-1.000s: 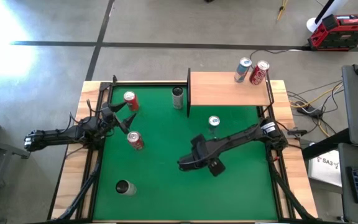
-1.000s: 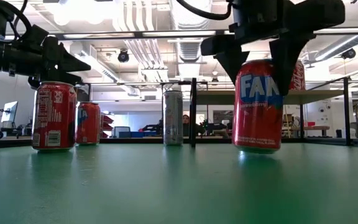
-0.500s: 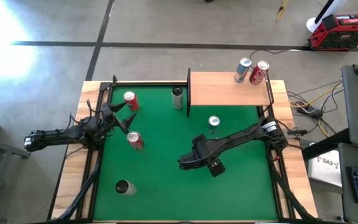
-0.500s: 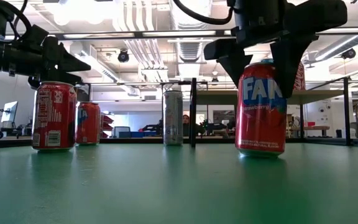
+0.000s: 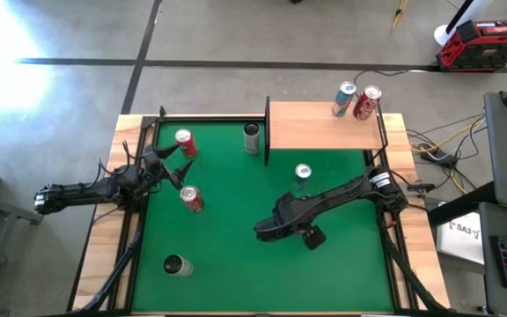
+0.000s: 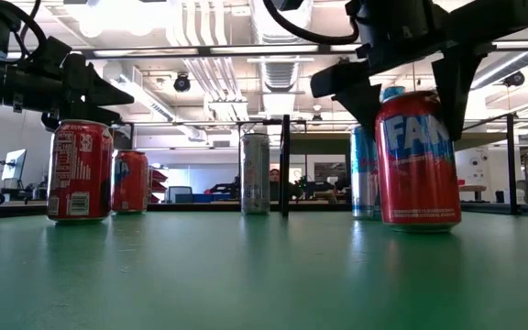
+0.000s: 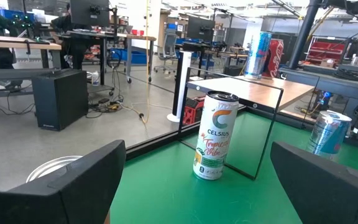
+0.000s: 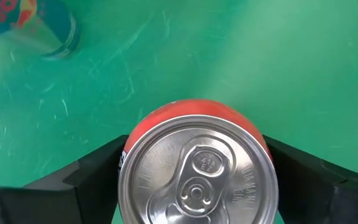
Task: Place canned beverage on shelf
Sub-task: Put the bottom red soda can on the shelf
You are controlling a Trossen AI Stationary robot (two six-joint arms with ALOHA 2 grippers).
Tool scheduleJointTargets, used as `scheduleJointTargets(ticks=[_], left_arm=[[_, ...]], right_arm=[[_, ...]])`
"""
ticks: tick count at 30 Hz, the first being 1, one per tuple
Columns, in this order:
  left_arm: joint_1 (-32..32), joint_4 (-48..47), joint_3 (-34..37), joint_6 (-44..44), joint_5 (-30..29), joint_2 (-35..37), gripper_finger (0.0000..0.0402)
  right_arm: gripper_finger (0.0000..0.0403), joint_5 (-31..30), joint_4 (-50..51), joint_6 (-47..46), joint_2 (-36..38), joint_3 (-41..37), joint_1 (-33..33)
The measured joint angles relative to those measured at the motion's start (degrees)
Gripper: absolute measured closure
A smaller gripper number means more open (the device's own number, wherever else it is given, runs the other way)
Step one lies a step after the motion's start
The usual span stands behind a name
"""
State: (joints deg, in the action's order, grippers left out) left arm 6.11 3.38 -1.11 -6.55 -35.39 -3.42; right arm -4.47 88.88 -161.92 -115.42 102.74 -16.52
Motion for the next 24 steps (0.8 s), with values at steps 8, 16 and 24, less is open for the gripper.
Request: scheduleJointTargets(ticks=[8, 16, 24], left_arm=[[0.0, 0.0, 0.0, 0.0, 0.0, 0.0, 0.0015], [0.0, 0.0, 0.0, 0.0, 0.0, 0.0, 0.0015], [0.0, 0.0, 0.0, 0.0, 0.0, 0.0, 0.0015]], right_arm=[[0.0041, 0.0, -0.9, 5.5, 0.1, 0.0, 0.0], [0.0005, 0.2, -1.2, 16.4, 0.4, 0.1, -0.2], [0.0003, -0.1, -0.9, 43.3, 0.7, 1.9, -0.5]])
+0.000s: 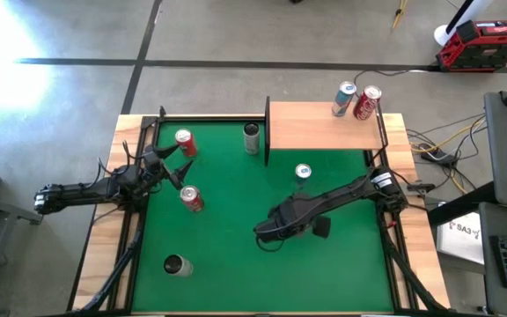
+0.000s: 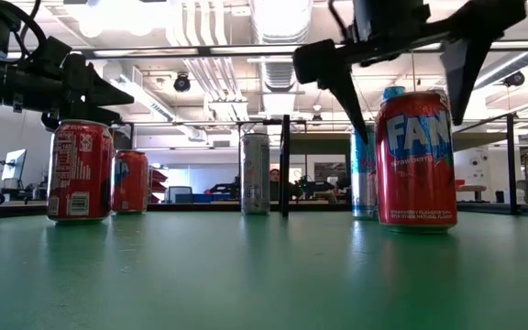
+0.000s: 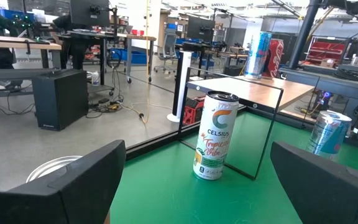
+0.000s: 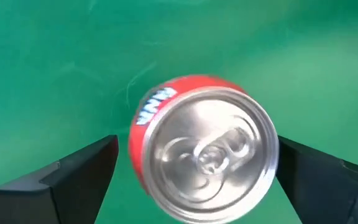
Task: Place canned beverage on shelf
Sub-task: Put the bottom red soda can on the shelf
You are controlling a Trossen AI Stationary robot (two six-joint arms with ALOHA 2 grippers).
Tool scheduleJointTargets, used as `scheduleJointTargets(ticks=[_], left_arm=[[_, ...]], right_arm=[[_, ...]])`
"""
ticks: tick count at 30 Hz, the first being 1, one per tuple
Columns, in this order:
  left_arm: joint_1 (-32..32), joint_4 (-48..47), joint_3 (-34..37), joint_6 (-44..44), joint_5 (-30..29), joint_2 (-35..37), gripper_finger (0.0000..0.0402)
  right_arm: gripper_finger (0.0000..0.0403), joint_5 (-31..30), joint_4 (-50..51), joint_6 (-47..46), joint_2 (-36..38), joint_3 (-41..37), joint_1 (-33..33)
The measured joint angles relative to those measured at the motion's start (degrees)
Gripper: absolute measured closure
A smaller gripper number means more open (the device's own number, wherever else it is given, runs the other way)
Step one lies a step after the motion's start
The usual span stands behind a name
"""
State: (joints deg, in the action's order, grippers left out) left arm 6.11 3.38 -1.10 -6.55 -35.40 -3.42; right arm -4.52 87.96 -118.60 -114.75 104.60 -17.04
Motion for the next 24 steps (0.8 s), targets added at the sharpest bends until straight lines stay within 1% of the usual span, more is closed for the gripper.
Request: scheduleJointTargets(ticks=[3, 5, 6, 8, 10, 20, 24], left_arm=[[0.0, 0.0, 0.0, 0.0, 0.0, 0.0, 0.0015], [0.0, 0.0, 0.0, 0.0, 0.0, 0.0, 0.0015], [0.0, 0.0, 0.0, 0.0, 0.0, 0.0, 0.0015], [0.0, 0.0, 0.0, 0.0, 0.0, 0.0, 0.0015], [0.0, 0.0, 0.0, 0.0, 0.0, 0.0, 0.0015], [0.0, 0.0, 0.0, 0.0, 0.0, 0.0, 0.0015], [0.0, 0.0, 0.0, 0.0, 0.0, 0.0, 0.0015]], right_arm=[[0.0003, -0.1, 0.0, 11.3, -0.1, -0.1, 0.0], [0.0003, -1.7, 0.1, 14.8, -0.3, -0.3, -0.1], [0.0003, -2.9, 0.0, 15.1, -0.3, -0.6, -0.1], [0.0003, -4.9, -0.1, 15.1, -0.3, -0.9, -0.2], [0.0003, -5.6, -0.3, 13.9, -0.3, -0.9, -0.2], [0.0003, -5.6, -1.5, 7.5, -0.3, -2.6, -1.6], [0.0023, -5.7, -1.6, 5.9, -0.3, -2.8, -1.7]])
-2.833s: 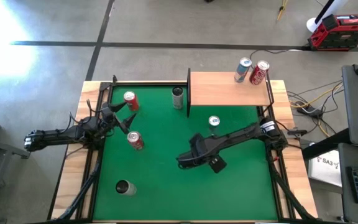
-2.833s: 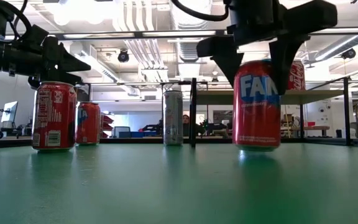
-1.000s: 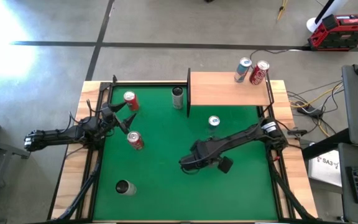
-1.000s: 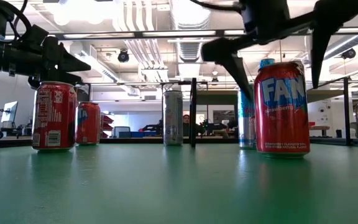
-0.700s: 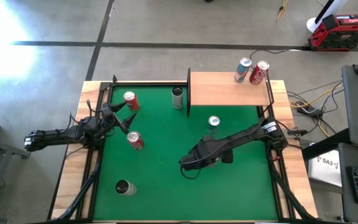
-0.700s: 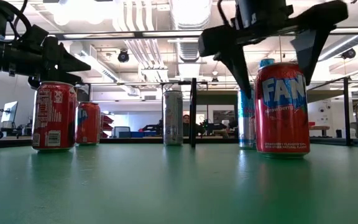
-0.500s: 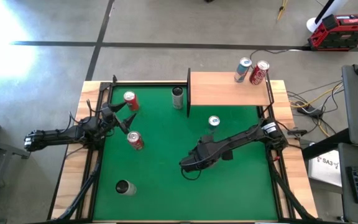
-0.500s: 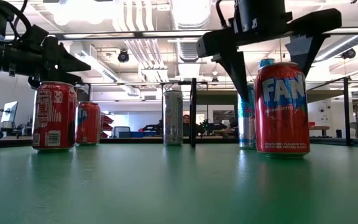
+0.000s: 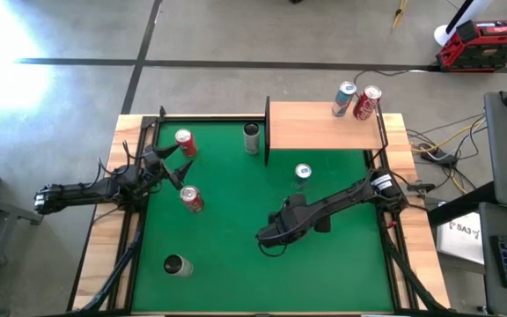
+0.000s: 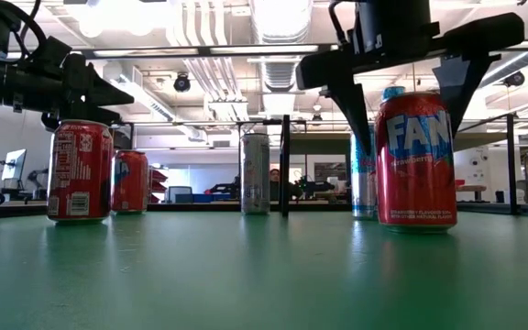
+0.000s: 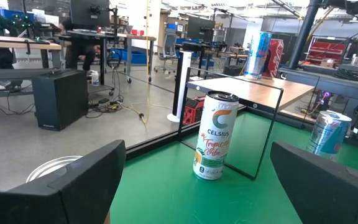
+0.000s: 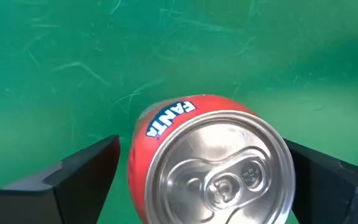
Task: Place canned beverage on shelf
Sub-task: Put the bottom red soda can on the shelf
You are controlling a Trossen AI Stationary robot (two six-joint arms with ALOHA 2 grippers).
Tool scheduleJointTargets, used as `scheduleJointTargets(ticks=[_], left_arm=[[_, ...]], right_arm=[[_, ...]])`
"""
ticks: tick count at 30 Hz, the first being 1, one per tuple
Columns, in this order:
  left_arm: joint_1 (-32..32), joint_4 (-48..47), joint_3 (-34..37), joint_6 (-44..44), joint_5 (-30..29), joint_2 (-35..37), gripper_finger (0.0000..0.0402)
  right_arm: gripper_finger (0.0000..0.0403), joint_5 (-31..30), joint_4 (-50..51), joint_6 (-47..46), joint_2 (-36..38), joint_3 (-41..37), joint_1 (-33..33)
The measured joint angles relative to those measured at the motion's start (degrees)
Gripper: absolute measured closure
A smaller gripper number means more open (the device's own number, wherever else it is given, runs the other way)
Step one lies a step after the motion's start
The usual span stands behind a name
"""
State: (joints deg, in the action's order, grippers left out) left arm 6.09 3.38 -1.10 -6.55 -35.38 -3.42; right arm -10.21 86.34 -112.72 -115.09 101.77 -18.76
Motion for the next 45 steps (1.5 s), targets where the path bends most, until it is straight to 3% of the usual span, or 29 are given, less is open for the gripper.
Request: scheduleJointTargets(ticks=[7, 16, 28, 35, 45], left_arm=[[0.0, 0.0, 0.0, 0.0, 0.0, 0.0, 0.0015], [0.0, 0.0, 0.0, 0.0, 0.0, 0.0, 0.0015], [0.0, 0.0, 0.0, 0.0, 0.0, 0.0, 0.0015], [0.0, 0.0, 0.0, 0.0, 0.0, 0.0, 0.0015], [0.0, 0.0, 0.0, 0.0, 0.0, 0.0, 0.0015]], right_arm=[[0.0104, -0.6, -1.1, -2.7, 0.0, -0.2, -0.5], [0.0104, -2.4, -4.9, -4.1, 0.0, 0.6, -0.3], [0.0104, -1.6, -11.0, 8.3, -0.1, 1.8, 3.7], [0.0104, -0.1, -10.6, 14.6, -0.1, 1.8, 5.0], [0.0104, -1.0, -5.0, 14.0, -0.2, 1.8, 5.8]])
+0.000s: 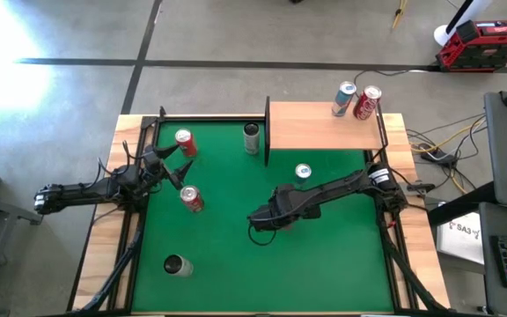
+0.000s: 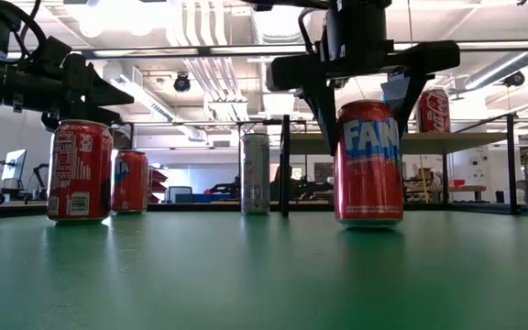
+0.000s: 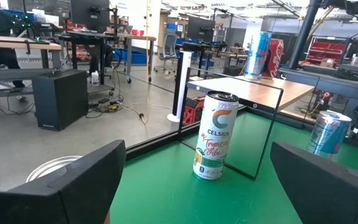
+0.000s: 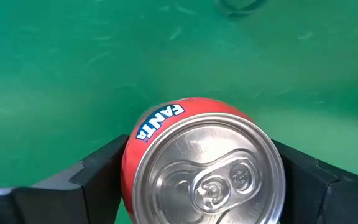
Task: Place canned beverage on shelf
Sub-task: Put the bottom red soda can on the shelf
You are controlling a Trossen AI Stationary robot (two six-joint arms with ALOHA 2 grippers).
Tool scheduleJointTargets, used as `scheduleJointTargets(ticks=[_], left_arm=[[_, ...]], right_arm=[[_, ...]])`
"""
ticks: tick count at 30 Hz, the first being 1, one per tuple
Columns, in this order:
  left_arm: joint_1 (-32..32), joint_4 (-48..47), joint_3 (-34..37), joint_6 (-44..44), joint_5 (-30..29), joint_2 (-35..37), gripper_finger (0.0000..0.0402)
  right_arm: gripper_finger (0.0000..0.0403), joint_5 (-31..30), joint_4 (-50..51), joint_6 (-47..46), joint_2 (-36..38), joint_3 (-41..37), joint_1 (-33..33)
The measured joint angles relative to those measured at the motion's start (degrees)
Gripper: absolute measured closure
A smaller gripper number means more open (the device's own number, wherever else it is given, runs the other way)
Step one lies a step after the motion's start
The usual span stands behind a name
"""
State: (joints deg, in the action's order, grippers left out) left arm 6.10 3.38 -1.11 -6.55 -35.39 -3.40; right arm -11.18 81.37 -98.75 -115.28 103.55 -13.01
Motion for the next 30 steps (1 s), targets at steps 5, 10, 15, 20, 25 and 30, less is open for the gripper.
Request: scheduleJointTargets(ticks=[5, 10, 15, 20, 25, 30], left_arm=[[0.0, 0.0, 0.0, 0.0, 0.0, 0.0, 0.0015], [0.0, 0.0, 0.0, 0.0, 0.0, 0.0, 0.0015], [0.0, 0.0, 0.0, 0.0, 0.0, 0.0, 0.0015], [0.0, 0.0, 0.0, 0.0, 0.0, 0.0, 0.0015], [0.0, 0.0, 0.0, 0.0, 0.0, 0.0, 0.0015], [0.0, 0.0, 0.0, 0.0, 0.0, 0.0, 0.0015]], right_arm=[[0.0104, -1.2, 0.3, -0.2, 0.0, 0.0, 0.5], [0.0104, -2.3, 0.1, -0.7, 0.0, 0.0, 1.4], [0.0104, -2.4, -0.8, -2.2, 0.0, 0.0, 1.4], [0.0056, -2.1, -1.0, -5.7, 0.0, 0.0, 1.2], [0.0016, -2.5, -1.1, -6.9, 0.0, 0.0, 0.6], [0.0011, -6.9, -1.1, -9.8, 0.0, 0.0, -1.6]])
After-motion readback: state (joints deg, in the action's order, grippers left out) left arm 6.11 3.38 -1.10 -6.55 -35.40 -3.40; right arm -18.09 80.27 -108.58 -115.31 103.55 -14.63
